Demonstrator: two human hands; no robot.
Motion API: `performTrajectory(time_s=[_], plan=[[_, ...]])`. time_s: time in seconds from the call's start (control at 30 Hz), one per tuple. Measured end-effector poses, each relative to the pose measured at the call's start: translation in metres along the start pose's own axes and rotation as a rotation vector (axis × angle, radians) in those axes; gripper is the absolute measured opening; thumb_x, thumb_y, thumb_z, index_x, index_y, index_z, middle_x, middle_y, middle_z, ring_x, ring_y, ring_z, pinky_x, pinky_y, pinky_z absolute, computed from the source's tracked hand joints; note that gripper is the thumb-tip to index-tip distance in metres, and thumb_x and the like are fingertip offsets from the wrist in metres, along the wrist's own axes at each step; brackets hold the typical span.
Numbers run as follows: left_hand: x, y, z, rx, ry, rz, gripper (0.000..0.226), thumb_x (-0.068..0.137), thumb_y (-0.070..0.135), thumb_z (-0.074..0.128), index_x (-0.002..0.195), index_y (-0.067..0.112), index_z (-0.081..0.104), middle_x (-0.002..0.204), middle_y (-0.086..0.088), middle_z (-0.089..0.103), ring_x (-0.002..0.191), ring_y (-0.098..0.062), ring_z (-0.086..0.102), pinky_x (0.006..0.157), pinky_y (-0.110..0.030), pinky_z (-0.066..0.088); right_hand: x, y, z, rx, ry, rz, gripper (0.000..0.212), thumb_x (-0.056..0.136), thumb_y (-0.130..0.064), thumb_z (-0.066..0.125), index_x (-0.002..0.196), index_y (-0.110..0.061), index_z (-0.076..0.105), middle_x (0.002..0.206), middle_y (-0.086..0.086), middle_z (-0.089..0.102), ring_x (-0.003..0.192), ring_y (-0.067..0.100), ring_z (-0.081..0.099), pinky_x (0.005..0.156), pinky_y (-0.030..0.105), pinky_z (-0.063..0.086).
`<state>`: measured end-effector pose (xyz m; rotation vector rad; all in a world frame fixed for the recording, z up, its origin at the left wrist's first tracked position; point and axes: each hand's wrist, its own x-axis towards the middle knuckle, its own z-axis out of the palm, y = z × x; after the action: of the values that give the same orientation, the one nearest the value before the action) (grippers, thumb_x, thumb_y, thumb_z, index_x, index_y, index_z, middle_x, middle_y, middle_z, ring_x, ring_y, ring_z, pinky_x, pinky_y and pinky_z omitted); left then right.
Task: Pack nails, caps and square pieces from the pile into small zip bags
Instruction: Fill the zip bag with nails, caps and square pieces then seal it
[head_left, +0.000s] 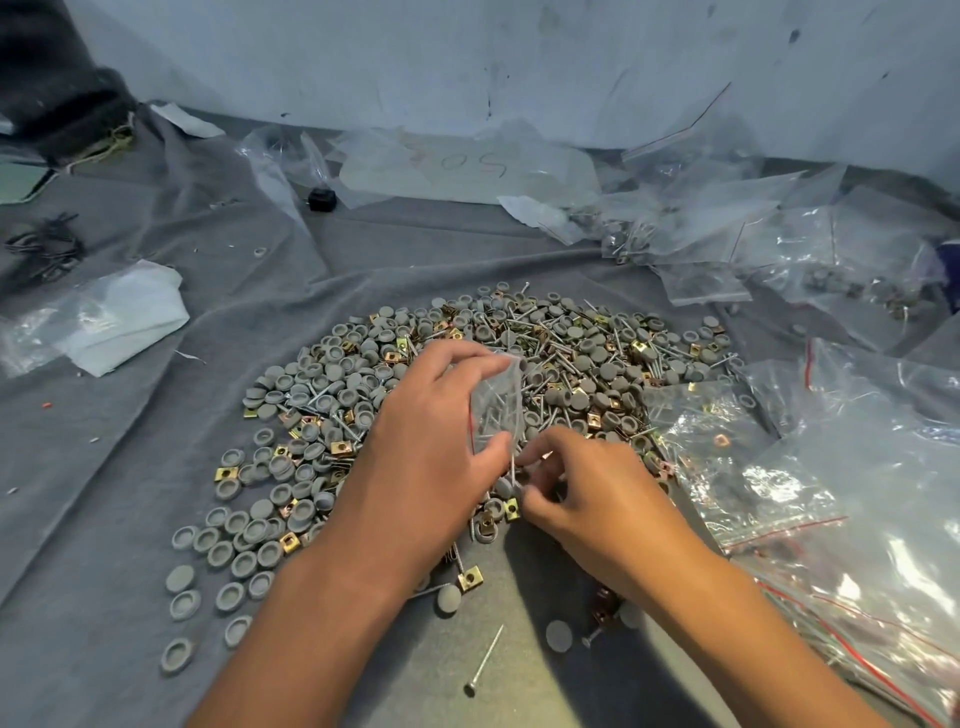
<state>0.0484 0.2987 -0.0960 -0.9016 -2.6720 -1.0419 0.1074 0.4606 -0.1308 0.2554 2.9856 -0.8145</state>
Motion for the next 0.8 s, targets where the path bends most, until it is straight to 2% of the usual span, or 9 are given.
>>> performTrajectory(time_s=[0.07, 0.13, 0.27, 0.4, 0.5, 0.6, 0.67, 0.73, 0.8], plan=[[0.0, 0.0, -0.001, 0.012, -0.004, -0.002, 0.06, 0.08, 0.022, 0.079, 0.136, 0.024, 0.057, 0.122, 0.02, 0.046, 0.086, 0.011, 0.048, 0.09, 0.003, 0.032, 0.002, 0.004, -0.01, 0.112, 0.015, 0.049, 0.014, 0.095, -0.037, 0.06, 0.109, -0.039, 0.061, 0.085, -0.018, 0.066, 0.068, -0.006, 0.061, 0.056, 0.015, 0.045], [0.0, 0.0, -0.002, 0.02, -0.003, -0.004, 0.06, 0.081, 0.022, 0.079, 0.137, 0.024, 0.057, 0.121, 0.02, 0.047, 0.085, 0.009, 0.049, 0.089, 0.004, 0.032, 0.003, 0.011, -0.022, 0.153, 0.019, 0.074, 0.007, 0.098, -0.036, 0.056, 0.099, -0.038, 0.063, 0.088, -0.017, 0.065, 0.067, -0.005, 0.061, 0.053, 0.016, 0.046], [0.0, 0.002, -0.002, 0.031, -0.012, -0.009, 0.06, 0.081, 0.021, 0.079, 0.137, 0.022, 0.057, 0.122, 0.018, 0.048, 0.084, 0.005, 0.049, 0.088, 0.006, 0.032, -0.001, 0.02, -0.031, -0.049, -0.055, 0.058, 0.012, 0.097, -0.042, 0.06, 0.089, -0.035, 0.057, 0.088, -0.016, 0.058, 0.076, -0.001, 0.053, 0.057, 0.016, 0.034], [-0.001, 0.003, -0.002, 0.034, -0.022, -0.015, 0.06, 0.082, 0.021, 0.078, 0.137, 0.021, 0.057, 0.122, 0.018, 0.047, 0.083, 0.004, 0.049, 0.086, 0.006, 0.032, -0.008, 0.014, -0.02, -0.212, -0.024, 0.077, 0.027, 0.091, -0.048, 0.068, 0.079, -0.033, 0.05, 0.077, -0.014, 0.056, 0.073, 0.004, 0.053, 0.056, 0.029, 0.037], [-0.001, 0.004, -0.002, 0.034, -0.023, -0.011, 0.06, 0.082, 0.022, 0.078, 0.137, 0.021, 0.057, 0.121, 0.019, 0.046, 0.084, 0.004, 0.049, 0.083, 0.004, 0.036, -0.008, 0.01, -0.016, -0.238, -0.017, 0.095, 0.027, 0.091, -0.048, 0.067, 0.078, -0.031, 0.05, 0.077, -0.013, 0.057, 0.074, 0.009, 0.055, 0.057, 0.031, 0.041], [-0.002, 0.004, -0.001, 0.032, -0.027, -0.003, 0.059, 0.082, 0.021, 0.078, 0.137, 0.022, 0.056, 0.122, 0.019, 0.047, 0.084, 0.006, 0.049, 0.082, 0.002, 0.037, -0.007, 0.013, -0.014, -0.153, -0.066, 0.105, 0.023, 0.091, -0.04, 0.068, 0.08, -0.03, 0.051, 0.079, -0.011, 0.06, 0.074, 0.007, 0.056, 0.065, 0.033, 0.051], [-0.001, 0.004, 0.0, 0.027, -0.027, -0.001, 0.06, 0.082, 0.021, 0.078, 0.138, 0.023, 0.056, 0.123, 0.019, 0.047, 0.084, 0.007, 0.048, 0.084, 0.003, 0.037, -0.007, 0.015, -0.017, -0.068, -0.092, 0.094, 0.021, 0.092, -0.038, 0.068, 0.081, -0.03, 0.053, 0.079, -0.009, 0.061, 0.07, 0.002, 0.056, 0.061, 0.025, 0.049], [-0.001, 0.004, 0.0, 0.023, -0.023, 0.002, 0.061, 0.081, 0.023, 0.077, 0.138, 0.024, 0.055, 0.123, 0.02, 0.047, 0.084, 0.009, 0.047, 0.084, 0.001, 0.039, -0.006, 0.014, -0.024, 0.177, -0.04, 0.069, 0.017, 0.092, -0.038, 0.067, 0.084, -0.027, 0.057, 0.081, -0.005, 0.066, 0.065, 0.003, 0.059, 0.055, 0.022, 0.046], [-0.001, 0.004, 0.0, 0.023, -0.016, 0.008, 0.062, 0.081, 0.023, 0.077, 0.138, 0.025, 0.055, 0.123, 0.021, 0.046, 0.085, 0.011, 0.047, 0.088, -0.004, 0.039, -0.004, 0.009, -0.034, 0.549, 0.088, 0.014, 0.02, 0.089, -0.036, 0.068, 0.088, -0.019, 0.059, 0.089, 0.0, 0.072, 0.074, 0.012, 0.066, 0.064, 0.029, 0.055]])
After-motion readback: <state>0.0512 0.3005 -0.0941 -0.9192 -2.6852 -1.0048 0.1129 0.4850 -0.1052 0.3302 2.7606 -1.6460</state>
